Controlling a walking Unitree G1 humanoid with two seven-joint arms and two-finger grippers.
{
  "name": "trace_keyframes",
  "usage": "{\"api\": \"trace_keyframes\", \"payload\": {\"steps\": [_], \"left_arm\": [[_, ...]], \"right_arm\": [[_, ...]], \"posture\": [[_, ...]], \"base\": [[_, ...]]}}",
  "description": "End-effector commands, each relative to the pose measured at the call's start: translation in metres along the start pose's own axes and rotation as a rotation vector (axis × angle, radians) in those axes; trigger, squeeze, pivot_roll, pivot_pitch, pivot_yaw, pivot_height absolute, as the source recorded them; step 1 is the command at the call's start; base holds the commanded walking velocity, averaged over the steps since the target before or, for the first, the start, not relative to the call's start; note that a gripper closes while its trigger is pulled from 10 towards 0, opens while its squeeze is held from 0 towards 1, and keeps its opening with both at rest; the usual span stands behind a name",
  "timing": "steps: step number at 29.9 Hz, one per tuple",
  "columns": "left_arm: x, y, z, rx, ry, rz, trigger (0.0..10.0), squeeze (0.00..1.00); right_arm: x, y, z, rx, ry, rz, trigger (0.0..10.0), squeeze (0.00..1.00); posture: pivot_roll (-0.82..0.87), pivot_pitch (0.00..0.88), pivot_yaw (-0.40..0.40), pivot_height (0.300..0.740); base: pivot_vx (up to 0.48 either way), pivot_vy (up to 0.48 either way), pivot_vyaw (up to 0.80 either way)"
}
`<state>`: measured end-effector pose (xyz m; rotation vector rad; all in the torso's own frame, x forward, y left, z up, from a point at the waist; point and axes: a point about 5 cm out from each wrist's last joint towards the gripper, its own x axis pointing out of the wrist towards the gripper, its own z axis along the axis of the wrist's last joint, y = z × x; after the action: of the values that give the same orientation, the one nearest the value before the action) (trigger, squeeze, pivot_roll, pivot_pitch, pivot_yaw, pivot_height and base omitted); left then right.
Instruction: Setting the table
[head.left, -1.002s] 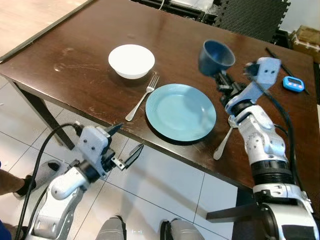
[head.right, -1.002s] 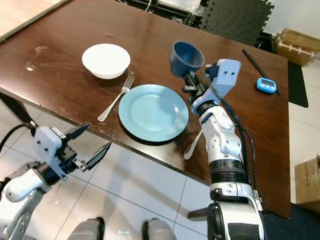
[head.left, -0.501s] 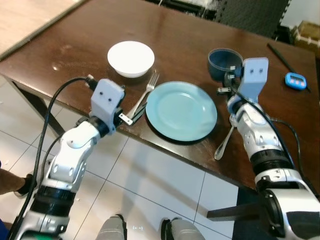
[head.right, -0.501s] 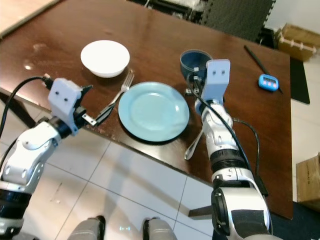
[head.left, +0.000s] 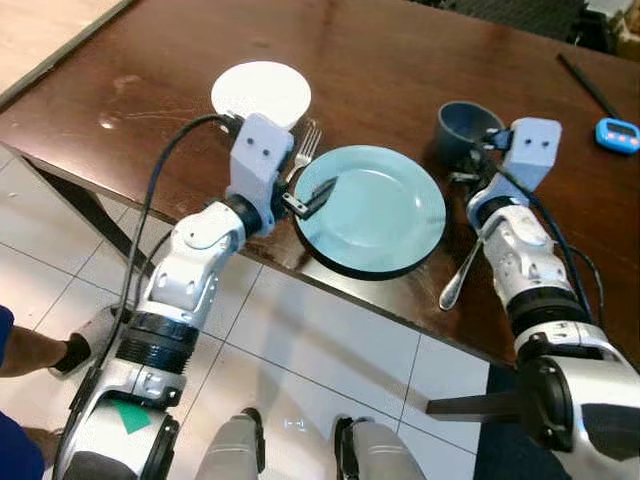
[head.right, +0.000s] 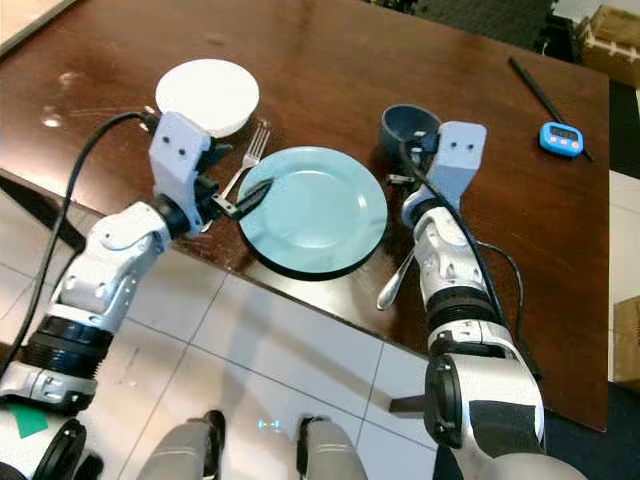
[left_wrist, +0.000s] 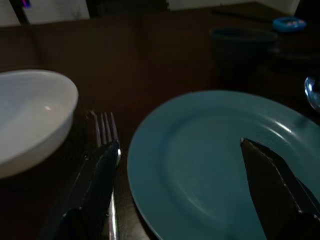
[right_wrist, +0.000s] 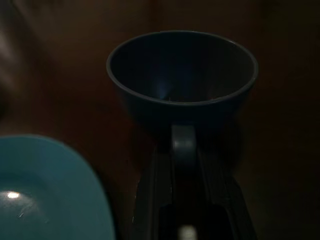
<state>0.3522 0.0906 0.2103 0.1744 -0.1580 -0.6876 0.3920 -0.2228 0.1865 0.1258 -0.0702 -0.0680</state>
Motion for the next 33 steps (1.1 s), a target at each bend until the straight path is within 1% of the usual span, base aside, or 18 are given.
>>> {"api": "trace_keyframes", "payload": {"steps": [1,3,8,12,15,16,17,19,22,23,25,28,30,31,32,33], "left_arm": [[0.001,-0.003,-0.003,-0.017,0.009,-0.014,10.0,0.00],[0.003,-0.008,-0.003,-0.034,0.001,-0.029,10.0,0.00],[0.004,-0.012,-0.002,-0.038,-0.002,-0.042,10.0,0.00],[0.005,-0.013,-0.001,-0.041,-0.006,-0.053,10.0,0.00],[0.006,-0.013,-0.001,-0.041,-0.008,-0.056,10.0,0.00],[0.006,-0.013,-0.001,-0.041,-0.008,-0.056,10.0,0.00],[0.007,-0.013,-0.001,-0.041,-0.010,-0.058,10.0,0.00],[0.007,-0.013,-0.001,-0.041,-0.010,-0.058,10.0,0.00],[0.007,-0.014,-0.001,-0.044,-0.013,-0.066,10.0,0.00],[0.007,-0.014,-0.001,-0.044,-0.013,-0.066,10.0,0.00],[0.006,-0.014,-0.002,-0.045,-0.013,-0.069,10.0,0.00],[0.005,-0.014,-0.002,-0.044,-0.011,-0.072,10.0,0.00],[0.005,-0.014,-0.003,-0.039,-0.008,-0.077,10.0,0.00],[0.005,-0.014,-0.003,-0.039,-0.008,-0.077,10.0,0.00],[0.005,-0.013,-0.003,-0.038,-0.008,-0.076,10.0,0.00],[0.005,-0.013,-0.003,-0.038,-0.008,-0.076,10.0,0.00]], "right_arm": [[-0.003,-0.004,-0.009,0.019,0.033,-0.015,10.0,0.00],[-0.003,-0.007,-0.007,0.018,0.022,-0.021,10.0,0.00],[-0.004,-0.010,-0.003,0.005,0.009,-0.007,10.0,0.00],[-0.004,-0.009,0.008,-0.016,-0.007,0.078,10.0,0.00],[-0.005,-0.007,0.009,-0.045,-0.004,0.128,10.0,0.00],[-0.005,-0.007,0.009,-0.045,-0.004,0.128,10.0,0.00],[-0.007,-0.006,0.009,-0.056,-0.002,0.157,10.0,0.00],[-0.007,-0.006,0.009,-0.056,-0.002,0.157,10.0,0.00],[-0.013,-0.004,0.007,-0.107,0.013,0.248,10.0,0.00],[-0.013,-0.004,0.007,-0.107,0.013,0.248,10.0,0.00],[-0.016,-0.004,0.005,-0.137,0.028,0.283,10.0,0.00],[-0.017,-0.005,0.003,-0.156,0.038,0.291,10.0,0.00],[-0.019,-0.007,0.000,-0.197,0.055,0.297,10.0,0.00],[-0.019,-0.007,0.000,-0.197,0.055,0.297,10.0,0.00],[-0.019,-0.008,-0.001,-0.225,0.060,0.301,10.0,0.00],[-0.019,-0.008,-0.001,-0.225,0.060,0.301,10.0,0.00]], "posture": [[0.07,0.240,0.045,0.740],[0.06,0.245,0.042,0.740],[0.06,0.244,0.038,0.740],[0.05,0.243,0.034,0.740],[0.05,0.239,0.032,0.740],[0.05,0.239,0.032,0.740],[0.05,0.238,0.031,0.740],[0.05,0.238,0.031,0.740],[0.05,0.237,0.031,0.740],[0.05,0.237,0.031,0.740],[0.05,0.237,0.031,0.740],[0.05,0.235,0.032,0.740],[0.05,0.233,0.033,0.740],[0.05,0.233,0.033,0.740],[0.05,0.233,0.033,0.740],[0.05,0.233,0.033,0.740]], "base": [[0.000,0.000,0.00],[0.000,0.000,0.00],[0.000,0.000,0.00],[0.000,0.000,0.00],[0.000,0.000,0.00],[0.000,0.000,0.00],[0.000,0.000,0.00],[0.000,0.000,0.00],[0.000,0.000,0.00],[0.000,0.000,0.00],[0.000,0.000,0.00],[0.000,0.000,0.00],[0.000,0.000,0.00],[0.000,0.000,0.00],[0.000,0.000,0.00],[0.000,0.000,0.00]]}}
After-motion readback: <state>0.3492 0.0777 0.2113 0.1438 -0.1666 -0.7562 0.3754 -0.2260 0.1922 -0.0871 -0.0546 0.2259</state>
